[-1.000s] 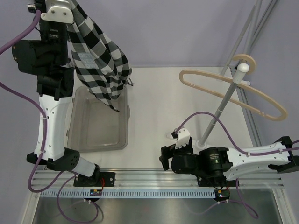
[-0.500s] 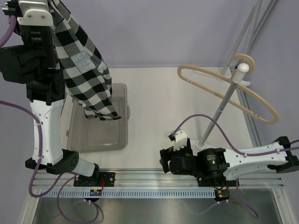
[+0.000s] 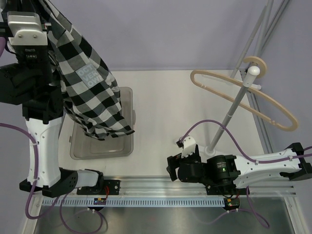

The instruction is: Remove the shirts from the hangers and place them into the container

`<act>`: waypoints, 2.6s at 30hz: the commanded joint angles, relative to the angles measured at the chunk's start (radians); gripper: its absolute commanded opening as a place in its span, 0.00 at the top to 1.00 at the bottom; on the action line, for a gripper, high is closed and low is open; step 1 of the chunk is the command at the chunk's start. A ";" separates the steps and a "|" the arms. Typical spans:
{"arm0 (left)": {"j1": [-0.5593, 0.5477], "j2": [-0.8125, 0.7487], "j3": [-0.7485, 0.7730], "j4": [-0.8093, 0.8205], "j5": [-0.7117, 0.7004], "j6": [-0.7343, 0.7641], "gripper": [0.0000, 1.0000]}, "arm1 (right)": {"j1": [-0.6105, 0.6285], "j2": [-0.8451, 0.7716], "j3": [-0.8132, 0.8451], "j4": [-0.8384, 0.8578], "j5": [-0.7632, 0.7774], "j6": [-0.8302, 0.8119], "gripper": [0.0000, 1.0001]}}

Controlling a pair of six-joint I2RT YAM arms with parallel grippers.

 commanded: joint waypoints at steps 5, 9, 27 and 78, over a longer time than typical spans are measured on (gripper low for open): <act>0.037 -0.078 -0.202 0.098 -0.092 -0.079 1.00 | 0.009 0.013 -0.005 0.056 0.010 0.004 0.01; 0.083 -0.121 -0.346 0.098 -0.128 -0.185 1.00 | 0.009 -0.001 -0.014 0.070 0.019 -0.008 0.00; 0.270 -0.280 -0.599 -0.079 -0.139 -0.380 1.00 | 0.010 -0.084 -0.088 0.175 0.014 -0.063 0.01; 0.496 -0.314 -1.337 -0.659 0.407 -0.891 0.98 | 0.014 -0.211 -0.103 0.276 0.145 -0.174 0.00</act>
